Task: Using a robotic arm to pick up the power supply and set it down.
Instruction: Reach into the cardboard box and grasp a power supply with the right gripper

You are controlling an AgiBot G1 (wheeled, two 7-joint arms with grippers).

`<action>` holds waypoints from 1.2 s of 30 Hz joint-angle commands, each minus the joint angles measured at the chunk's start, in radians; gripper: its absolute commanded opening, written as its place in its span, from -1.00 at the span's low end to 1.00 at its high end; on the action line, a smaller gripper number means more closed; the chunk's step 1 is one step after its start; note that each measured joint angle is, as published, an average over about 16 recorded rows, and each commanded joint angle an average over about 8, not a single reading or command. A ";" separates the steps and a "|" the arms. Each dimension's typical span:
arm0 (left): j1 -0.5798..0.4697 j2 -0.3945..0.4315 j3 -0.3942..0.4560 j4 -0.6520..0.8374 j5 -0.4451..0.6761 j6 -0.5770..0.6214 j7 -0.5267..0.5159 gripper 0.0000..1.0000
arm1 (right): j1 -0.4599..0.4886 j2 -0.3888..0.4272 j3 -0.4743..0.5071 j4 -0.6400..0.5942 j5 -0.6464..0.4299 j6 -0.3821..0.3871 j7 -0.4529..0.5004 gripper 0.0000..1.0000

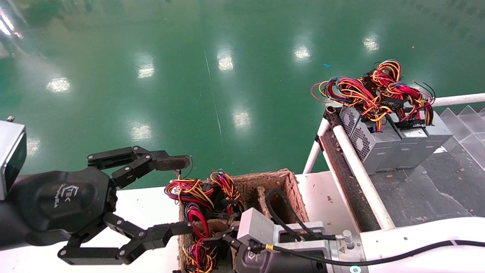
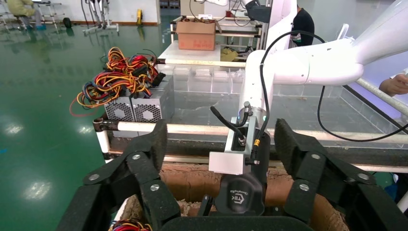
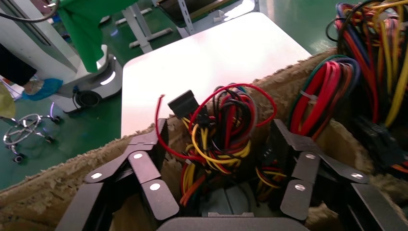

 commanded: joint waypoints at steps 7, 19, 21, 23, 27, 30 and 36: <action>0.000 0.000 0.000 0.000 0.000 0.000 0.000 1.00 | -0.004 -0.020 -0.003 -0.021 0.001 0.011 0.006 -1.00; 0.000 0.000 0.000 0.000 0.000 0.000 0.000 1.00 | -0.002 -0.041 0.006 -0.080 0.035 -0.005 -0.016 -1.00; 0.000 0.000 0.000 0.000 0.000 0.000 0.000 1.00 | -0.001 -0.040 0.011 -0.085 0.045 -0.012 -0.023 -1.00; 0.000 0.000 0.000 0.000 0.000 0.000 0.000 1.00 | 0.000 -0.037 0.018 -0.086 0.058 -0.019 -0.029 -1.00; 0.000 0.000 0.000 0.000 0.000 0.000 0.000 1.00 | 0.001 -0.020 0.043 -0.074 0.097 -0.034 -0.037 -1.00; 0.000 0.000 0.000 0.000 0.000 0.000 0.000 1.00 | 0.000 0.001 0.068 -0.055 0.136 -0.045 -0.040 -1.00; 0.000 0.000 0.000 0.000 0.000 0.000 0.000 1.00 | -0.009 0.070 0.152 0.017 0.241 -0.048 -0.054 -1.00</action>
